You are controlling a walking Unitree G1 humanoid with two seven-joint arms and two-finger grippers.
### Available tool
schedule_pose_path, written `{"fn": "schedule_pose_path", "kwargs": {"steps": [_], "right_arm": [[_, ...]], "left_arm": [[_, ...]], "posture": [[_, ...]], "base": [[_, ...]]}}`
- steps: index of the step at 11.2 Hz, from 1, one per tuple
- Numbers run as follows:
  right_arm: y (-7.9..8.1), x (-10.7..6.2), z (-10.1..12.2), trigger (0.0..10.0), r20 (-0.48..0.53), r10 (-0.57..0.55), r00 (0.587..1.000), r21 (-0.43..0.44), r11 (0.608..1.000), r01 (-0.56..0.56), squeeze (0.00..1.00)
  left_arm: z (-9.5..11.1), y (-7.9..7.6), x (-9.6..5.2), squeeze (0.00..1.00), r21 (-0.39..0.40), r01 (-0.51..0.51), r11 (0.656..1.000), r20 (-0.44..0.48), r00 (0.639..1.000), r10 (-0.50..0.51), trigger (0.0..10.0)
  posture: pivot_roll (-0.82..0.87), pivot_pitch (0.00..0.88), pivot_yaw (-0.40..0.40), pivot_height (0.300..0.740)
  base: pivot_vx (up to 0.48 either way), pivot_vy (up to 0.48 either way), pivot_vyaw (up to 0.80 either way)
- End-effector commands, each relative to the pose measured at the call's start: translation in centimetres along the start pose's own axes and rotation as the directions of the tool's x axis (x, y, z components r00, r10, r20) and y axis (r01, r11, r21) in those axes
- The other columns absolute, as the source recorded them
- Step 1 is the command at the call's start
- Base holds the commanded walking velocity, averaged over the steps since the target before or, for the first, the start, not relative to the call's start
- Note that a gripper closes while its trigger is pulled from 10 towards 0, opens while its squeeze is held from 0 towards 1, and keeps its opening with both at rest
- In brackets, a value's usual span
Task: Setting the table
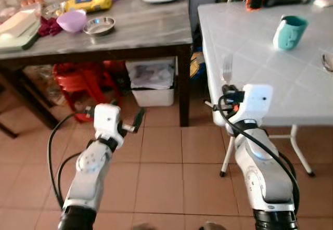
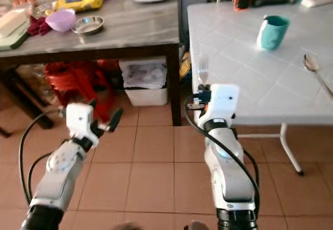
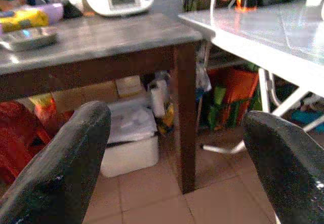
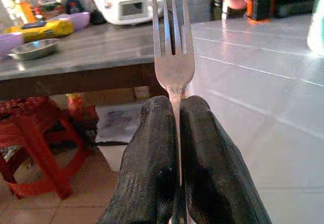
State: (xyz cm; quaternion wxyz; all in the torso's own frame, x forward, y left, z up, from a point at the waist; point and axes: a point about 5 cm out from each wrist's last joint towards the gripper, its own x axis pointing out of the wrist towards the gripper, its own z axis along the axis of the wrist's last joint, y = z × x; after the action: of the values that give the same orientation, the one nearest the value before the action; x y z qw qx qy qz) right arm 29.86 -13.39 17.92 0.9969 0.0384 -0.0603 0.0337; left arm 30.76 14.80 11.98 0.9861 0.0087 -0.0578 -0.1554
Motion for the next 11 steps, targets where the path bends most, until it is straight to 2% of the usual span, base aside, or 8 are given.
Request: {"fn": "schedule_pose_path", "kwargs": {"steps": [1,7,11], "right_arm": [[1.09,0.13,0.24,10.0,0.014,0.031,0.999,0.014,0.999,-0.032,0.00],[1.45,0.48,0.02,10.0,0.019,0.033,0.999,0.019,0.999,-0.034,0.00],[1.24,0.50,-0.16,10.0,0.025,0.020,0.999,0.021,1.000,-0.021,0.00]], "left_arm": [[-0.40,1.05,-0.68,0.00,0.019,-0.033,0.999,-0.020,0.999,0.034,10.0],[-0.24,0.92,-0.51,0.00,0.016,-0.040,0.999,-0.009,0.999,0.040,10.0],[0.21,0.19,-0.35,0.00,0.023,-0.014,1.000,0.027,1.000,0.013,10.0]], "posture": [[-0.06,0.106,0.094,0.740],[-0.05,0.091,0.097,0.740],[-0.05,0.090,0.106,0.740]], "base": [[0.000,0.480,0.00],[0.000,0.479,0.00],[0.000,0.000,0.00]]}}
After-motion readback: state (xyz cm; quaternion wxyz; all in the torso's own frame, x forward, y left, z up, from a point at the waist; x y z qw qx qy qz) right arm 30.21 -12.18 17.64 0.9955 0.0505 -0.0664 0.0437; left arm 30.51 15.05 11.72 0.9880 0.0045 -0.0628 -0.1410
